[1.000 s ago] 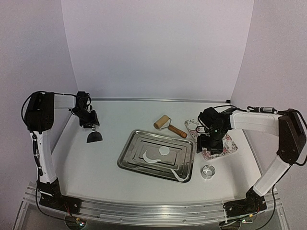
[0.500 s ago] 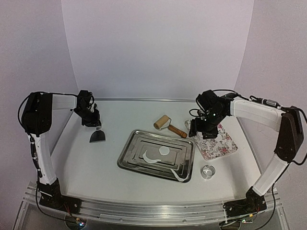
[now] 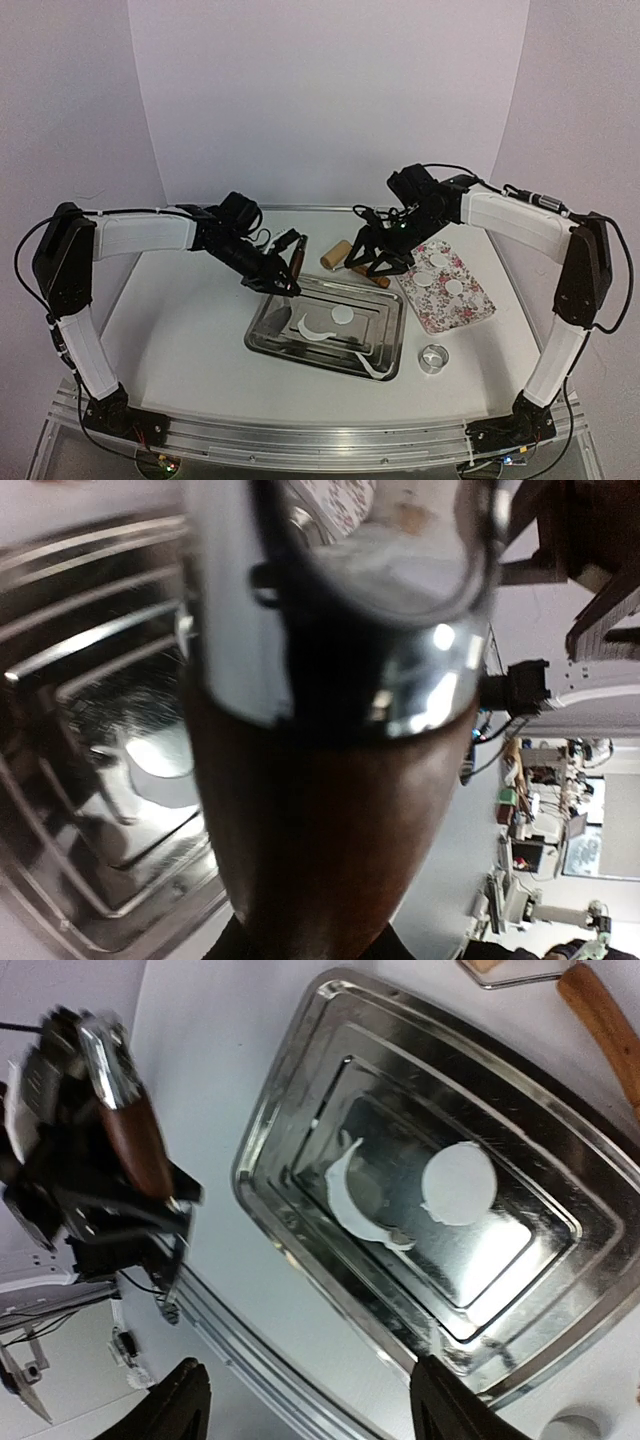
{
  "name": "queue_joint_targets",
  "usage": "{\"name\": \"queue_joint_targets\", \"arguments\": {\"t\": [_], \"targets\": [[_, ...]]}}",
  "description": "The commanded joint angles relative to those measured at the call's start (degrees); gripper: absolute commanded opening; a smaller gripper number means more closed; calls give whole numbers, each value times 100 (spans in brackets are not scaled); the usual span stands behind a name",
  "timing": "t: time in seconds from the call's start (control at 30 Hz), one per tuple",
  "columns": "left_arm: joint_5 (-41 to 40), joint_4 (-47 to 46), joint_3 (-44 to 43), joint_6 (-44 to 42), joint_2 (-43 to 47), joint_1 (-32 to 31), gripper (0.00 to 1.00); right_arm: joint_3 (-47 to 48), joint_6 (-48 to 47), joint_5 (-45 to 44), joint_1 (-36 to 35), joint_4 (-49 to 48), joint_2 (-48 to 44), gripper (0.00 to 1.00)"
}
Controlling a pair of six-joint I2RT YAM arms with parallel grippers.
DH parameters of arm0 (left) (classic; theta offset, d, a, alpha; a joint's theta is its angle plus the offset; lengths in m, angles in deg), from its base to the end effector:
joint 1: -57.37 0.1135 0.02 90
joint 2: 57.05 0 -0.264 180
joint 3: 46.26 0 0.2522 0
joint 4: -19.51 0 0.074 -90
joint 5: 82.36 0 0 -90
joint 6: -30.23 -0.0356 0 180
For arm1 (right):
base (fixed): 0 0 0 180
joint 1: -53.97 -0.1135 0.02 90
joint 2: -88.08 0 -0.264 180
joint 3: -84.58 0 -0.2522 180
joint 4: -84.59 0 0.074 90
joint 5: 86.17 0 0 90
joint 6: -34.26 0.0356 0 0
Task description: Roll out the dumpling wrappers from the dough
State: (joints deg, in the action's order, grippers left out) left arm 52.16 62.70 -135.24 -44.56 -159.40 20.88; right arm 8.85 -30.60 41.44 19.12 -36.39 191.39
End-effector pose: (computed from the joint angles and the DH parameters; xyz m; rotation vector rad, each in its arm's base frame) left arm 0.2879 -0.2440 0.2301 0.8092 2.5432 -1.3227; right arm 0.3052 0.2390 0.2879 -0.4975 2.7049 1.1989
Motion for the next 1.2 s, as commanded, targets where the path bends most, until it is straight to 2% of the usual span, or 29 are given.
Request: {"name": "queue_joint_targets", "arguments": {"t": [0.0, 0.2, 0.53, 0.67, 1.0, 1.03, 1.13, 1.17], "targets": [[545, -636, 82, 735, 426, -395, 0, -43, 669, 593, -163, -920, -164, 66], [465, -633, -81, 846, 383, -782, 0, -714, 1565, 685, -383, -2191, -359, 61], [306, -641, -201, 914, 382, -1080, 0, -792, 1873, 522, -681, -2537, -245, 56], [163, -706, -239, 944, 428, -1114, 0, -906, 2107, 417, -703, -2577, -117, 46], [-224, -873, -156, 1142, 530, -1141, 0, -1051, 2468, 75, -726, -2800, -117, 3], [-305, -848, -166, 1146, 541, -1142, 2, -1066, 2519, 40, -726, -2831, -118, 0], [-541, -814, -170, 1240, 584, -1141, 14, -1081, 2635, -142, -730, -2926, -142, 0], [-630, -822, -166, 1302, 603, -1140, 22, -1084, 2653, -248, -729, -2934, -181, 0]]}}
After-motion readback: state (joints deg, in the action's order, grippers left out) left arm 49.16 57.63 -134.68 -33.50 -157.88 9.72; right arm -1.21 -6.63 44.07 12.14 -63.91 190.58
